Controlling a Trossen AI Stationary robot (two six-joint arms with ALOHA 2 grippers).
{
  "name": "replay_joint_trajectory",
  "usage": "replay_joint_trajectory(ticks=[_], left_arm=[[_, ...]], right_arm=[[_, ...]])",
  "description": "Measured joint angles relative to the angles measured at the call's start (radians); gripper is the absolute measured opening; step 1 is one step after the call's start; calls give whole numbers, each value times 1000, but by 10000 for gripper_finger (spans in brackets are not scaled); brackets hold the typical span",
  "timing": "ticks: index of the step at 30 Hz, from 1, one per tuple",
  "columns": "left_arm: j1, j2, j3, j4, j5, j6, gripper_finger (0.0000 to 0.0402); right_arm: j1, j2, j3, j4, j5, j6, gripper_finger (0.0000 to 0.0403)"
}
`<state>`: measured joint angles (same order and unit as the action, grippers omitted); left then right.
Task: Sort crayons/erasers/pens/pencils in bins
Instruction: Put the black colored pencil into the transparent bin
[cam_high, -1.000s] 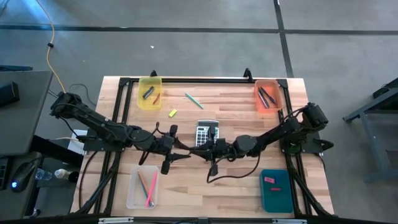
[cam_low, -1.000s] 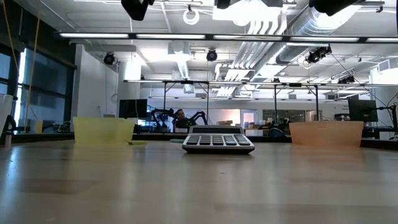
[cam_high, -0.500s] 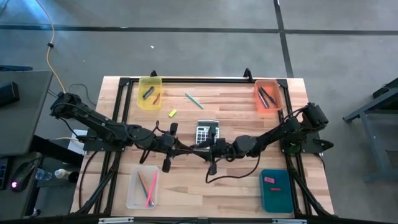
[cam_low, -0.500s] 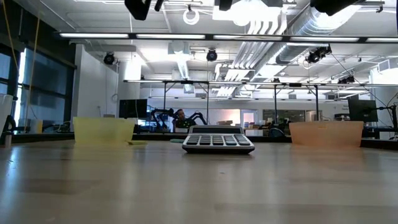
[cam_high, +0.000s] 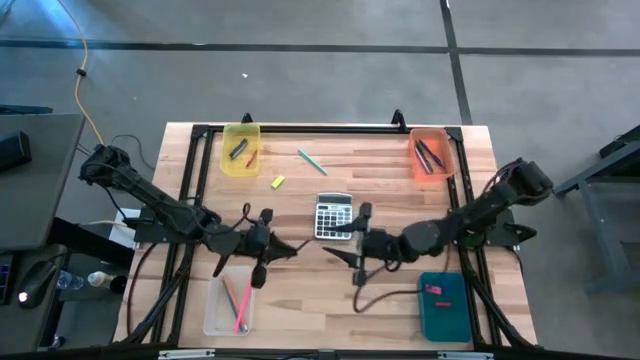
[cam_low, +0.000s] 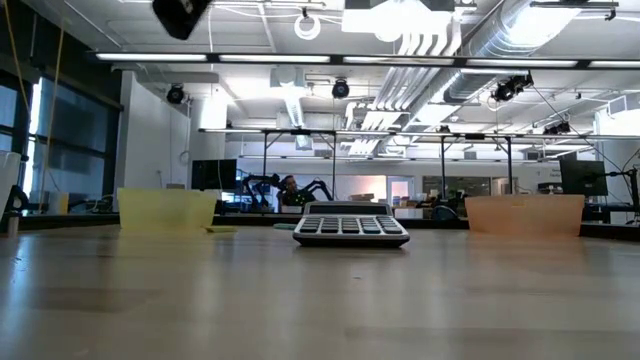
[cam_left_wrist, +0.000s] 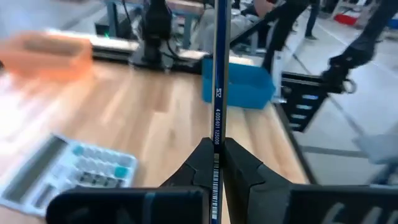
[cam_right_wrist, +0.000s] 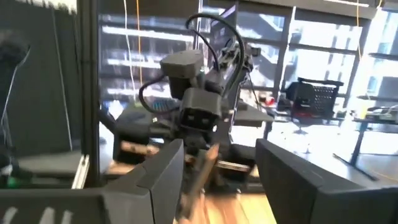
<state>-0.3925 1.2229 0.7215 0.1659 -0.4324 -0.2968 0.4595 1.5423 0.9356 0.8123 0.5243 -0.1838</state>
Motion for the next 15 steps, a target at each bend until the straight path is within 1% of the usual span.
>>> replay_joint_trajectory(ticks=[4, 7, 10, 12, 15], left_arm=[[-104, -15, 2, -119, -5, -191, 0], [-208, -16, 38, -287, -50, -383, 0], [-314, -8, 99, -464, -118, -591, 0], [-384, 0, 134, -594, -163, -742, 0], [-492, 15, 182, -747, -234, -986, 0]], right_arm=[[52, -85, 0, -175, 92, -8, 186], [72, -129, 0, -302, 161, 22, 161], [85, -143, -1, -388, 182, 45, 117], [89, -143, -1, -416, 188, 52, 83], [92, -142, -1, -447, 192, 57, 31]])
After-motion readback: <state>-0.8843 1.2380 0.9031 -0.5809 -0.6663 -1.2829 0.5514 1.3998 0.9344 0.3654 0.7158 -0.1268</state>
